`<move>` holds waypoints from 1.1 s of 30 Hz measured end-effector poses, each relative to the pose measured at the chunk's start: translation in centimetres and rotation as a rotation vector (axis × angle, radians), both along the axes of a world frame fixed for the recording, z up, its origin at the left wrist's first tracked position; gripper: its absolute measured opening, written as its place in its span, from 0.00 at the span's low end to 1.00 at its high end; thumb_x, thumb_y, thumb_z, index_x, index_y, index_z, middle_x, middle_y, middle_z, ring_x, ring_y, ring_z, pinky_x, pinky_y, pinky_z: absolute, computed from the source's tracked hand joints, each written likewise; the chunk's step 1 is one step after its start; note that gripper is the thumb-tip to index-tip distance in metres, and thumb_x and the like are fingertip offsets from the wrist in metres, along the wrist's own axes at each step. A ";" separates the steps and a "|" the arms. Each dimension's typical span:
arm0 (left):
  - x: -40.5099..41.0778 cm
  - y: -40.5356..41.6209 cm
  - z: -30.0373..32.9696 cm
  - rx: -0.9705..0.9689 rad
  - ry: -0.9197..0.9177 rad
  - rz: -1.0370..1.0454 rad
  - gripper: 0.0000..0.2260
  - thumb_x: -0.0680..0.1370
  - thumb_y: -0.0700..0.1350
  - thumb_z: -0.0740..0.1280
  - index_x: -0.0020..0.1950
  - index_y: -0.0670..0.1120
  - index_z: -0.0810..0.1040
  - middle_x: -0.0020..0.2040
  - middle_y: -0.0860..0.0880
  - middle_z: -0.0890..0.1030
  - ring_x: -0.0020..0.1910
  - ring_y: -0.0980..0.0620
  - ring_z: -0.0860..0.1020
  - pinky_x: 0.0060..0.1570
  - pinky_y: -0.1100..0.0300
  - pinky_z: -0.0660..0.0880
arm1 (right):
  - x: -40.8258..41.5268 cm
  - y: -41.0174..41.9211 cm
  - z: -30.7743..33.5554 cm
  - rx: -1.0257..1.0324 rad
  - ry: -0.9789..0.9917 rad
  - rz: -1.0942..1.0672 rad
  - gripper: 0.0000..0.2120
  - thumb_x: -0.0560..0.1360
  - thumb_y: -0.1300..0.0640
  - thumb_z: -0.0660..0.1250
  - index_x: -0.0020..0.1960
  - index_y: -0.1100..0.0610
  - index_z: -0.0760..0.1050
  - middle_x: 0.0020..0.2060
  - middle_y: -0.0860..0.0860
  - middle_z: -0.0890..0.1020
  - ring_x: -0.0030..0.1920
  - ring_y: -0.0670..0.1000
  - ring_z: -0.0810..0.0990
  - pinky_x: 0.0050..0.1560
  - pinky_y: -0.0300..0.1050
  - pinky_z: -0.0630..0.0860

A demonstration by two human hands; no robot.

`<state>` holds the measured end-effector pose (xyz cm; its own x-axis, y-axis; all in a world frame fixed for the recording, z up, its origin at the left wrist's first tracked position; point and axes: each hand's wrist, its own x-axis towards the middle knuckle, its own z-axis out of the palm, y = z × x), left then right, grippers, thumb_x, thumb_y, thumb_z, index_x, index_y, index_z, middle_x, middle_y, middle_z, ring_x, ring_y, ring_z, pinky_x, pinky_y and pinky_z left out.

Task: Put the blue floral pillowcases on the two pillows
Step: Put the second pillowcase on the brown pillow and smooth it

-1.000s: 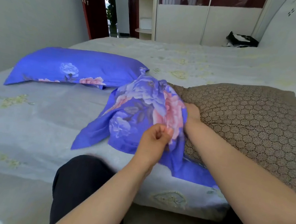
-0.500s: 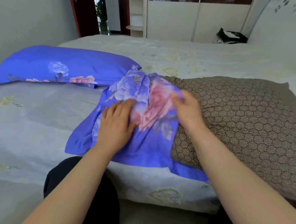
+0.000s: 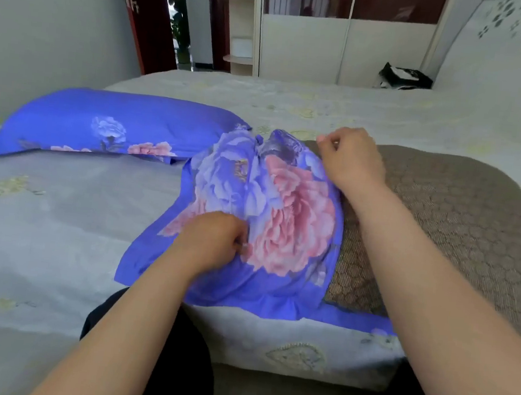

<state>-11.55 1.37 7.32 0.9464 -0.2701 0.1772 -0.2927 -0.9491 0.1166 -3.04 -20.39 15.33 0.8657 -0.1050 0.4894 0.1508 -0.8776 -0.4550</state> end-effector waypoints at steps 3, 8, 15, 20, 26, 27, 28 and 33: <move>-1.4 -0.7 0.4 0.188 0.175 -0.025 0.06 0.72 0.46 0.66 0.47 0.53 0.80 0.50 0.52 0.81 0.52 0.48 0.78 0.44 0.60 0.70 | 2.2 1.6 2.3 -0.194 0.186 0.101 0.24 0.79 0.39 0.52 0.59 0.54 0.77 0.59 0.56 0.78 0.61 0.59 0.75 0.63 0.53 0.66; -3.1 0.2 -0.6 0.239 0.213 -0.053 0.06 0.73 0.49 0.62 0.44 0.50 0.77 0.48 0.51 0.81 0.49 0.48 0.79 0.42 0.59 0.70 | 3.4 3.4 3.0 -0.464 0.464 0.253 0.35 0.77 0.33 0.43 0.65 0.58 0.72 0.65 0.57 0.74 0.64 0.58 0.73 0.62 0.50 0.67; 1.1 5.9 6.3 -0.913 -0.401 0.094 0.06 0.77 0.51 0.60 0.46 0.57 0.77 0.47 0.59 0.80 0.47 0.56 0.77 0.51 0.59 0.72 | 1.5 3.5 3.8 -0.467 0.525 0.366 0.21 0.81 0.51 0.50 0.60 0.63 0.74 0.58 0.61 0.78 0.55 0.57 0.77 0.52 0.44 0.70; 5.0 5.9 7.7 -0.549 -0.041 0.310 0.18 0.83 0.49 0.53 0.62 0.39 0.75 0.65 0.38 0.73 0.64 0.44 0.71 0.60 0.60 0.62 | -0.1 4.5 5.8 -0.644 0.614 0.414 0.16 0.77 0.52 0.60 0.55 0.62 0.77 0.40 0.56 0.83 0.36 0.53 0.81 0.37 0.43 0.76; 2.7 4.9 6.7 -0.819 -0.054 0.209 0.17 0.82 0.54 0.52 0.42 0.47 0.71 0.41 0.50 0.73 0.41 0.53 0.68 0.39 0.67 0.66 | 0.8 5.1 3.6 -0.465 0.365 0.592 0.17 0.76 0.59 0.61 0.65 0.52 0.71 0.58 0.56 0.75 0.54 0.57 0.76 0.53 0.45 0.71; 2.2 5.0 6.7 -0.928 -0.030 0.171 0.18 0.82 0.53 0.53 0.37 0.48 0.73 0.36 0.55 0.76 0.38 0.56 0.72 0.39 0.68 0.68 | 0.9 5.0 3.2 -0.413 0.325 0.610 0.11 0.76 0.61 0.61 0.57 0.55 0.75 0.54 0.56 0.77 0.52 0.56 0.76 0.50 0.45 0.70; 1.7 5.2 6.6 -1.032 0.026 0.133 0.21 0.83 0.50 0.54 0.32 0.51 0.75 0.30 0.60 0.75 0.33 0.62 0.73 0.37 0.72 0.69 | 0.9 4.8 3.0 -0.353 0.289 0.605 0.07 0.76 0.62 0.60 0.49 0.56 0.76 0.49 0.54 0.78 0.49 0.55 0.76 0.45 0.44 0.68; 2.8 5.9 5.8 -0.809 -0.230 0.268 0.18 0.81 0.43 0.58 0.31 0.44 0.70 0.29 0.49 0.68 0.33 0.52 0.65 0.36 0.59 0.65 | -0.4 4.2 3.6 -0.213 0.061 0.533 0.09 0.79 0.56 0.56 0.46 0.57 0.73 0.43 0.52 0.79 0.47 0.55 0.76 0.43 0.47 0.70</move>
<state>-8.70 7.30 13.08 0.8775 0.2460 0.4117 -0.1711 -0.6413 0.7479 -3.45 -16.18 18.95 0.7991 0.4490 0.3998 0.5766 -0.7608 -0.2980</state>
